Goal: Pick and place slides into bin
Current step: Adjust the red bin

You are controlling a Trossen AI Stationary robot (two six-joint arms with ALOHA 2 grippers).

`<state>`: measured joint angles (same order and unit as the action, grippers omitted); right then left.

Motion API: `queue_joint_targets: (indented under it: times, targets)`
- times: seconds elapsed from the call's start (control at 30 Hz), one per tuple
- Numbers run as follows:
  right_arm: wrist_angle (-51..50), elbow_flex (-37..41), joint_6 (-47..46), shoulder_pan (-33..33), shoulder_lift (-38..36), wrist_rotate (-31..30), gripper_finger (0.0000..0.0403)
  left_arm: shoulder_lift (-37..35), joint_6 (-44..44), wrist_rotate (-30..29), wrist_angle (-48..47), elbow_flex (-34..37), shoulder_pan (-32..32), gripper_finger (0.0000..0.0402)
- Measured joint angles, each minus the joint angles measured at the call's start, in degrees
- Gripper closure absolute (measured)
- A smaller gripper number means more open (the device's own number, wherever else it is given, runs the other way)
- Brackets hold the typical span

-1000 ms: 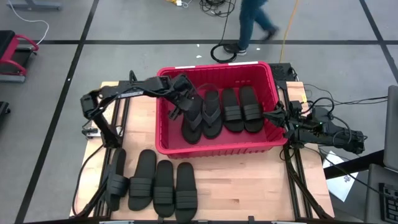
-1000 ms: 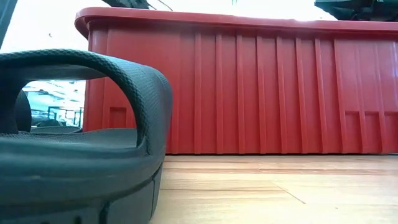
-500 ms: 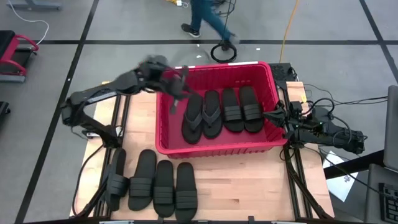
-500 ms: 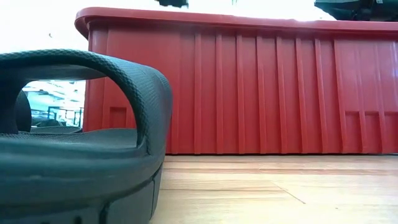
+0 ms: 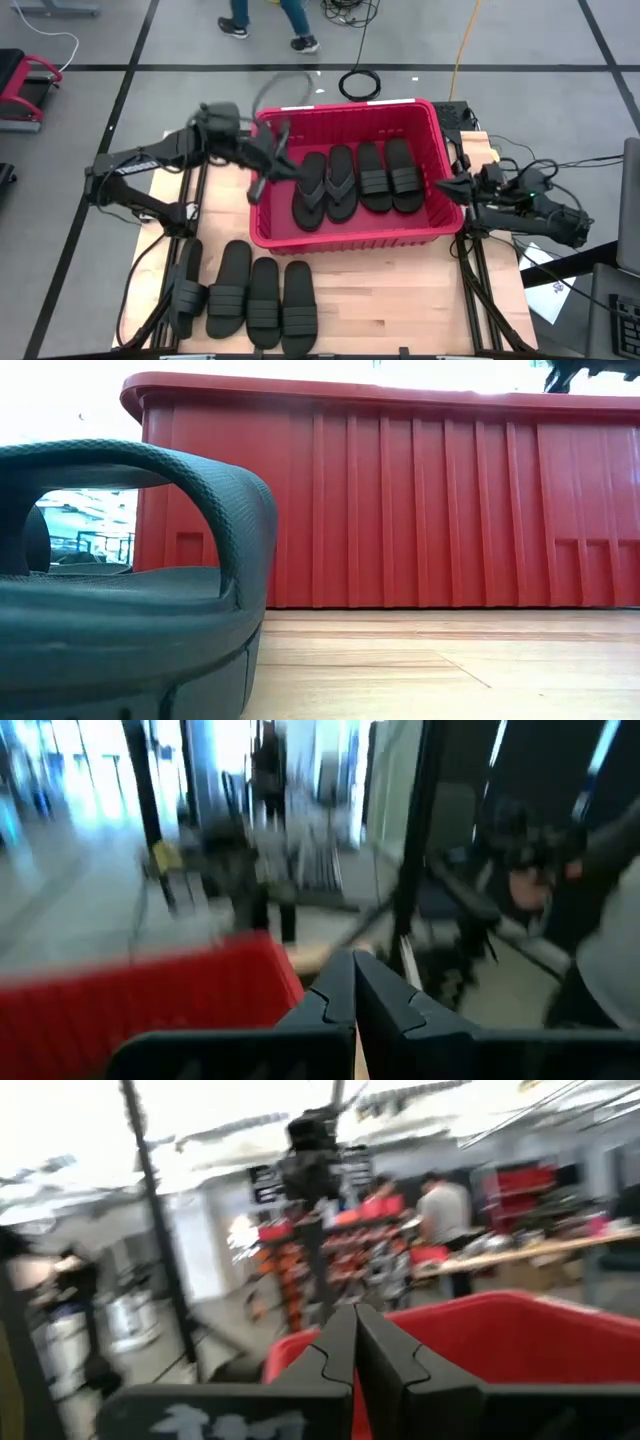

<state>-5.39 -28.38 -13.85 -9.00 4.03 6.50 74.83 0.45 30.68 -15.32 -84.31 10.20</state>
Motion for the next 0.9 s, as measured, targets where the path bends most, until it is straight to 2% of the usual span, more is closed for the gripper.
queue_joint_targets:
  times: [0.23, 0.4, 0.53, 0.6, 0.7, 0.8, 0.9]
  targets:
    - [-12.8, -7.2, -5.0, 0.0, 0.5, 12.9, 0.0403, 2.5, 0.2, -12.6, -12.0, 0.1, -14.3, 0.0401]
    - [-16.7, -8.7, -11.7, 0.0, 1.4, 25.4, 0.0403, 4.4, -4.2, -14.0, -22.5, 0.1, -21.1, 0.0402]
    - [-18.2, -8.7, -18.4, 0.0, 3.1, 31.6, 0.0403, 5.4, -6.0, -14.3, -29.2, 0.2, -25.1, 0.0402]
    - [-17.9, -8.7, -20.5, 0.0, 3.6, 32.8, 0.0403, 6.0, -6.6, -13.9, -30.2, 0.1, -26.3, 0.0401]
    - [-18.3, -8.7, -22.0, 0.0, 4.3, 33.0, 0.0403, 6.6, -8.3, -17.0, -34.8, 1.1, -28.1, 0.0402]
    - [-18.5, -8.7, -23.0, 0.0, 4.3, 29.7, 0.0403, 7.0, -10.2, -17.4, -38.4, 3.3, -28.4, 0.0401]
    - [-18.7, -8.7, -23.4, 0.0, 4.3, 26.8, 0.0403, 7.2, -10.5, -20.4, -39.5, 7.3, -28.3, 0.0401]
